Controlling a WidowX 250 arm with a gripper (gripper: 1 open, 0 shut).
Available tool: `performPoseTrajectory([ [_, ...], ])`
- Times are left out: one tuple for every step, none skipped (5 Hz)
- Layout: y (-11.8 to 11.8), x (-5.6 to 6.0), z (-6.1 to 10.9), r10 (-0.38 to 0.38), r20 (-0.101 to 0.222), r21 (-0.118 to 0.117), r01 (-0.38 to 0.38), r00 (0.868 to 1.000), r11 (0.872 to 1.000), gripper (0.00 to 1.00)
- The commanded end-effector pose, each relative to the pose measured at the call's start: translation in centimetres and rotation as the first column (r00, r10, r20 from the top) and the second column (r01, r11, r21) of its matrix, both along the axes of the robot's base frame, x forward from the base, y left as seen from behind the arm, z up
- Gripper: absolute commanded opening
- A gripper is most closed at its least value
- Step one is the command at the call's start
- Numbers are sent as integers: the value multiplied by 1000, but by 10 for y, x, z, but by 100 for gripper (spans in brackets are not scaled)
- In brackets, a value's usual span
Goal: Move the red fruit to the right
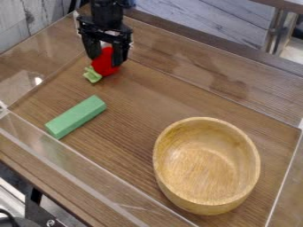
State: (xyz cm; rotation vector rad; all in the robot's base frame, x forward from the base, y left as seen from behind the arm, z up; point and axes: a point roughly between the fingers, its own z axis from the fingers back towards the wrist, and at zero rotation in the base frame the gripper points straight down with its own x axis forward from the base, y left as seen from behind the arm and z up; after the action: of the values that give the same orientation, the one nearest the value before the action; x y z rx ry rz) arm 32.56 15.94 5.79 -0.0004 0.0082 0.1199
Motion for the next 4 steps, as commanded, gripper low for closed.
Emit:
performPoseTrajectory([
  [11, 9, 16, 14, 55, 33, -16, 998, 999, 100],
  [13, 11, 13, 20, 52, 35, -21, 998, 999, 100],
  [14, 12, 12, 25, 50, 34, -26, 998, 999, 100],
  [14, 12, 12, 30, 49, 31, -31, 998, 999, 100],
])
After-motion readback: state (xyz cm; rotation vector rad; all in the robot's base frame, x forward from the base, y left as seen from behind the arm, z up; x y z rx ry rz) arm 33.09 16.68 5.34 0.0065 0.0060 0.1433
